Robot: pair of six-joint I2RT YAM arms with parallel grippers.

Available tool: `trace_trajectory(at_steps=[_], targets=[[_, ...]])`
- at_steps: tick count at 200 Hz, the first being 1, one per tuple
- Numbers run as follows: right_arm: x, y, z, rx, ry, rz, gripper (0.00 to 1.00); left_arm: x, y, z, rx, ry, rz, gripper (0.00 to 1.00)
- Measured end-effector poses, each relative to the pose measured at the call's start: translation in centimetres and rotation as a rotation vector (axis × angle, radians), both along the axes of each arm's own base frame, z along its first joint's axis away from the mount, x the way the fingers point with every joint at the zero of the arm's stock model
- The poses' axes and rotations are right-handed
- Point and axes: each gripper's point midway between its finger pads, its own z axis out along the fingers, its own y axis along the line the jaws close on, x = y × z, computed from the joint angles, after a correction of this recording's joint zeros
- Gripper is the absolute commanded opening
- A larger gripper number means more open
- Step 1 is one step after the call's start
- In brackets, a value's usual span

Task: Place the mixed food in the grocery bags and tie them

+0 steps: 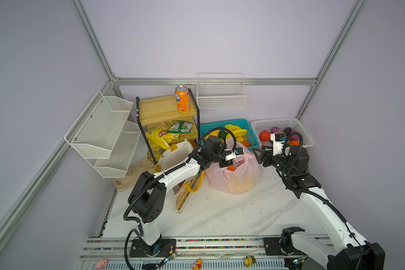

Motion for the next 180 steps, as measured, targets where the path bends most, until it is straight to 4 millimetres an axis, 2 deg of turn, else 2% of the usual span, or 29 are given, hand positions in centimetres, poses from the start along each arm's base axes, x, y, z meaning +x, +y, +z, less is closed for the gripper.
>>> trace_trajectory(at_steps=[28, 55, 106, 180], targets=[[-0.7, 0.0, -0.7, 0.007, 0.088, -0.004, 0.68, -0.2, 0.1, 1.4, -0.033, -0.063, 0.002, 0.00], [-1.4, 0.1, 0.6, -0.020, 0.056, 0.014, 0.69, -0.3, 0.1, 1.7, -0.042, -0.096, -0.003, 0.00], [-3.3, 1.2, 2.2, -0.141, -0.191, 0.125, 0.71, -0.7, 0.1, 1.4, -0.020, -0.129, -0.048, 0.00], [-3.7, 3.3, 1.8, -0.385, -0.497, 0.304, 0.74, -0.8, 0.6, 1.8, -0.056, -0.168, -0.134, 0.00]])
